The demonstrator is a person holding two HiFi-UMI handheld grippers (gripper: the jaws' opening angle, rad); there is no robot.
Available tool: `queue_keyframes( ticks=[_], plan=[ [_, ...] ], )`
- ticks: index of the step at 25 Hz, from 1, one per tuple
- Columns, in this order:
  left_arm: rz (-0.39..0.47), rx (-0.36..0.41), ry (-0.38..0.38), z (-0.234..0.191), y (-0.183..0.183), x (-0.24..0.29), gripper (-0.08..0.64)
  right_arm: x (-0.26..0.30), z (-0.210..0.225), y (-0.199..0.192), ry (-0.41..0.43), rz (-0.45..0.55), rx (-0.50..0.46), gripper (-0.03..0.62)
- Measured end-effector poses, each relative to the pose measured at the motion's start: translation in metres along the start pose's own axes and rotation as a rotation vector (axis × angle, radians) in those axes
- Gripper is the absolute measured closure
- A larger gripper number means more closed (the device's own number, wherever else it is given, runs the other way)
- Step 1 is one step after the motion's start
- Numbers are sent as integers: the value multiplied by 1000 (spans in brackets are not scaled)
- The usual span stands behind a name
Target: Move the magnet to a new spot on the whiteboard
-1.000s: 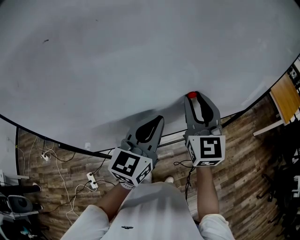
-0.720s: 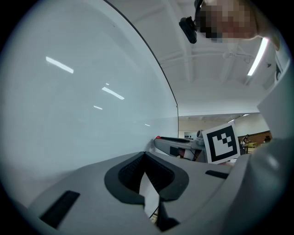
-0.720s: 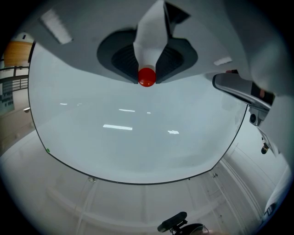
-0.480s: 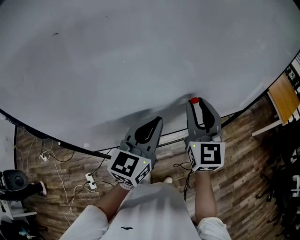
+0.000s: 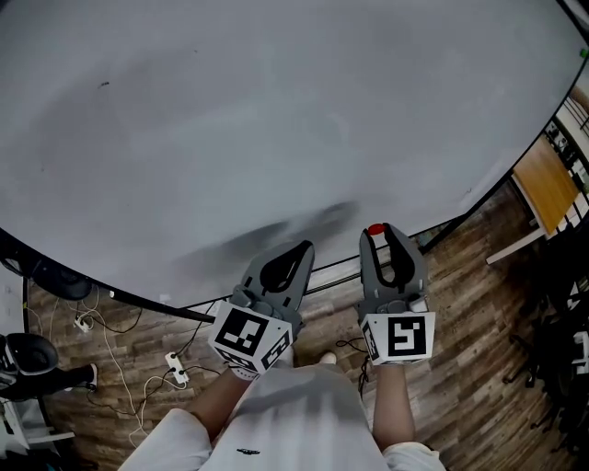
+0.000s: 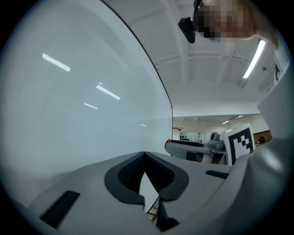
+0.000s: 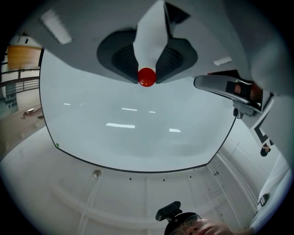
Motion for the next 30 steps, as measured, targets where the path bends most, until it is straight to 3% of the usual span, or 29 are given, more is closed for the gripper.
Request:
queue_keyframes(
  ticks=[22,30],
  plan=[
    [-36,6,-85,31,-11,11,554,-51,9,-17,-67,-13,60,465],
    [-58,-6,-91,37,-17,27,554,-41,36,-32,-63,-26,67,465]
  ],
)
Point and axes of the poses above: the fingertips, and each gripper's own axes: x forward along the fingers, z to its right, y out of its top, the point moved 4 cm from there along -x, backward along the fingers, and after that the axes turned 7 degrees about y, right-handed, at the moved point
